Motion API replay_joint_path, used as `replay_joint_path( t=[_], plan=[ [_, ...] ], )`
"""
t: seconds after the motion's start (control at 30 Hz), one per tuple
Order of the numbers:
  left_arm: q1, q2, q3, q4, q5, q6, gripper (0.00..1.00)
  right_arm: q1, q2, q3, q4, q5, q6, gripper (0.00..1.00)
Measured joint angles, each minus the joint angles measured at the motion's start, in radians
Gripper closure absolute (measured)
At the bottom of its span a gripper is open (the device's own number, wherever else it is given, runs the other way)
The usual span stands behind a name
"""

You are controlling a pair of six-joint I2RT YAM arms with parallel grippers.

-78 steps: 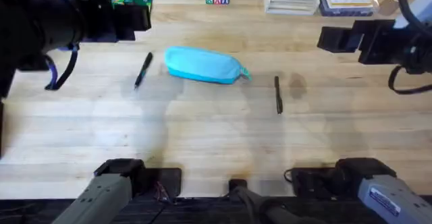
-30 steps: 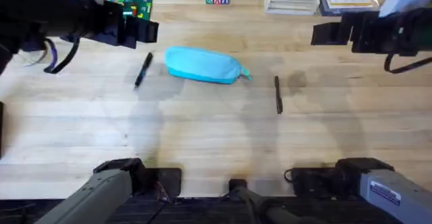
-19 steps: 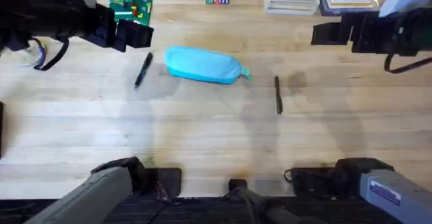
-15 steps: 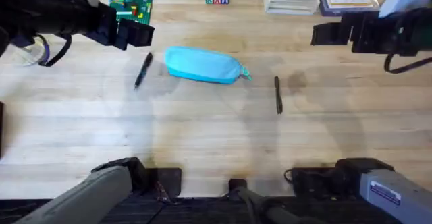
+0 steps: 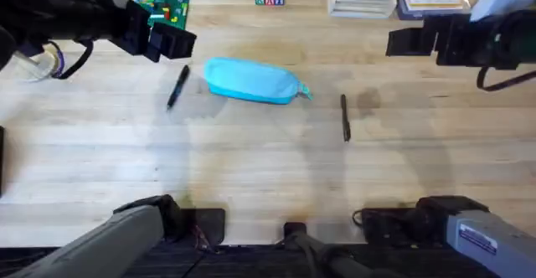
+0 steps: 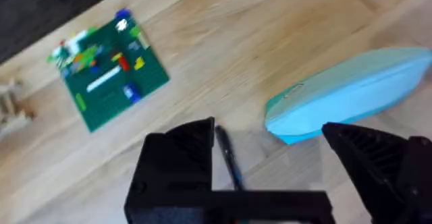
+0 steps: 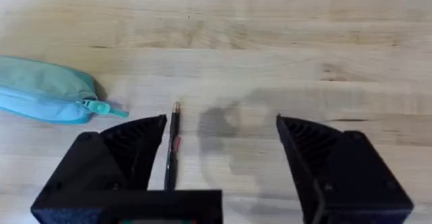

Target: Unzip the bag, pick up the pens from the table one at a time and place them inside, then zip the bag closed.

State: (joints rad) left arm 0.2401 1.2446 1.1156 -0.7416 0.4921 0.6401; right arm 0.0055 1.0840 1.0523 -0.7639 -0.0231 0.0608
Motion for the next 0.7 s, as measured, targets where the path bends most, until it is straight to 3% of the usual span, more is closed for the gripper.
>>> replay_joint_path(
  t=[0.2, 0.27, 0.3, 0.5, 0.7],
  plan=[
    [0.009, 0.025, 0.0, -0.015, 0.172, 0.182, 0.01, 0.0, 0.0, 0.0, 0.0, 0.0, 0.0, 0.004],
    [0.026, 0.04, 0.0, -0.02, 0.231, 0.236, 0.01, 0.0, 0.0, 0.0, 0.0, 0.0, 0.0, 0.004],
    [0.061, 0.061, 0.0, -0.027, 0.314, 0.302, 0.008, 0.0, 0.0, 0.0, 0.0, 0.0, 0.0, 0.004],
    [0.127, 0.104, 0.0, -0.033, 0.469, 0.404, 0.009, 0.0, 0.0, 0.0, 0.0, 0.0, 0.0, 0.003],
    [0.133, 0.16, 0.0, -0.06, 0.561, 0.468, 0.01, 0.0, 0.0, 0.0, 0.0, 0.0, 0.0, 0.004]
  ],
)
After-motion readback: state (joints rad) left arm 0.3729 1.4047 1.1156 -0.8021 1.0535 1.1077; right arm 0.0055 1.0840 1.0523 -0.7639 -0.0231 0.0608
